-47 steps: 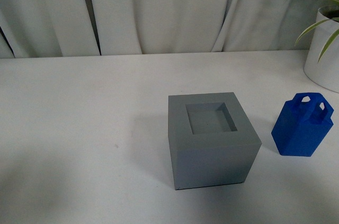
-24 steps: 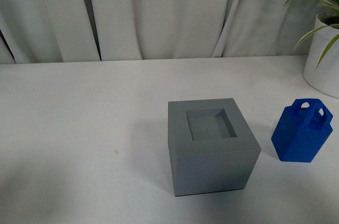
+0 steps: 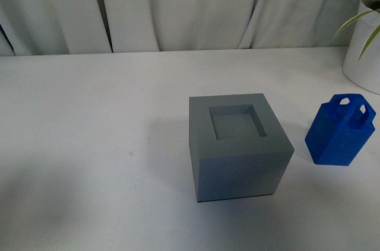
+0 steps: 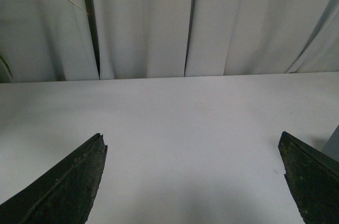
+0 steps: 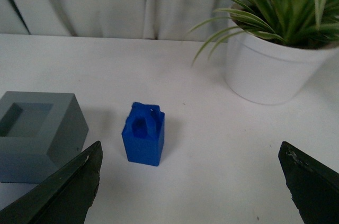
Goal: Insert blue part into gray base
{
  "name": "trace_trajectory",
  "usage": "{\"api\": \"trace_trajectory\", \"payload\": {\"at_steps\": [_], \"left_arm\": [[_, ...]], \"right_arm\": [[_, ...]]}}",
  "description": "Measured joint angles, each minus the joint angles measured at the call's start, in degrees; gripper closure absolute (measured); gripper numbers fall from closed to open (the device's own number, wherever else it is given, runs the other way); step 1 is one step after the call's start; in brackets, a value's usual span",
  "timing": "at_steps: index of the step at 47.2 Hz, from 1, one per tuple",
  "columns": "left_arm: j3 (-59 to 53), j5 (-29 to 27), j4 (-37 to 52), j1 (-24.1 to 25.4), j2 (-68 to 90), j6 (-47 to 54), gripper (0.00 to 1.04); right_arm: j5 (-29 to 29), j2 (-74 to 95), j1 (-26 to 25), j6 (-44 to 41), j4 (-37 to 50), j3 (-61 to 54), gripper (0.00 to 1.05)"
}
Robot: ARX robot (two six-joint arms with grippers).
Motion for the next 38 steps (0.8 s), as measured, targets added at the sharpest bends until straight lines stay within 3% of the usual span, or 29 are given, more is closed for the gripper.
{"api": "trace_trajectory", "payload": {"at_steps": [6,11,19,31,38], "left_arm": [[0.0,0.0,0.0,0.0,0.0,0.0,0.06],[0.0,0.0,0.0,0.0,0.0,0.0,0.06],[0.0,0.0,0.0,0.0,0.0,0.0,0.06],[0.0,0.0,0.0,0.0,0.0,0.0,0.06],[0.0,0.0,0.0,0.0,0.0,0.0,0.06]], "right_arm": [[-8.1,11.8,-1.7,-2.8,1.0,7.1,0.07],[-15.3,25.9,-3.3,-10.1,-1.5,17.5,0.07],[-22.6,42.2,-3.3,-27.5,-19.8,34.4,0.07],[-14.8,59.2,0.2,-56.2,-47.4,53.5,0.07],[-8.4,66.9,3.1,-66.4,-55.2,62.3,0.07]]}}
